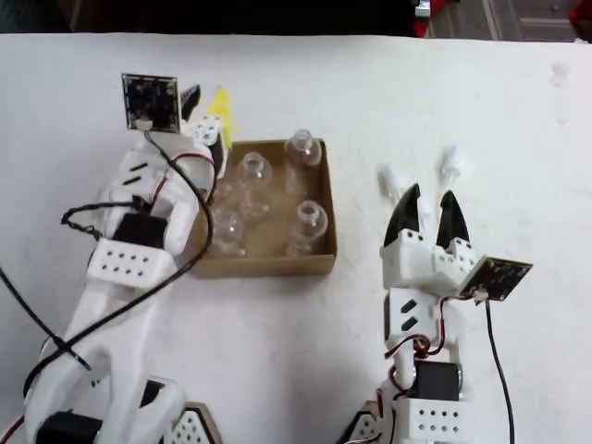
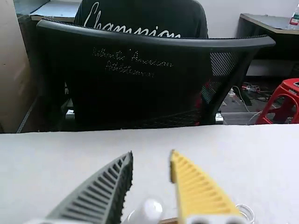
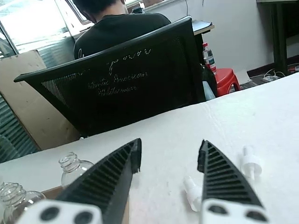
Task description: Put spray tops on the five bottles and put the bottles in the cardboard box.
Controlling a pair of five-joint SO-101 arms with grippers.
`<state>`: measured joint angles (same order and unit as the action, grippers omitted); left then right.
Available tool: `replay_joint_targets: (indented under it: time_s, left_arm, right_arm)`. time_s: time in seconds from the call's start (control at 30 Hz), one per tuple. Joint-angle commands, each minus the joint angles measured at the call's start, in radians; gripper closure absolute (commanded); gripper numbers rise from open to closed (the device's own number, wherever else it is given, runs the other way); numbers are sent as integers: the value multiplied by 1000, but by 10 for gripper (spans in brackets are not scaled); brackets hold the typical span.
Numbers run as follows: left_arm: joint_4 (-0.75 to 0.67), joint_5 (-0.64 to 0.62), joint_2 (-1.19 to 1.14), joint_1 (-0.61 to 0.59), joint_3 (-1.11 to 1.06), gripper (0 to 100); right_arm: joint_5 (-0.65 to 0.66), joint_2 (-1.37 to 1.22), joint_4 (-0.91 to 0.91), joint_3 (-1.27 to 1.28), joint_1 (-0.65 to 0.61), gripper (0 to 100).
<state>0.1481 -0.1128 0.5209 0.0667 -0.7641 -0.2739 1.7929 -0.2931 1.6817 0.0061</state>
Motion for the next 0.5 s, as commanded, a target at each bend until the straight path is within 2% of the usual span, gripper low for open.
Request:
replay_joint_targets:
  time_s: [0.0,0.2,0.37,0.47]
  left_arm:
    - [91,5,84,-7,-3,735]
    - [130,104,-10,-7,2,788]
    - [12,101,-133,-10,11,793]
    - [-5,101,-170,-5,11,793]
  right_arm:
    - [81,2,-5,9,-8,821]
    - [80,2,-5,9,-8,822]
    - [80,1,-5,9,-8,822]
    - [80,1,-5,9,-8,822]
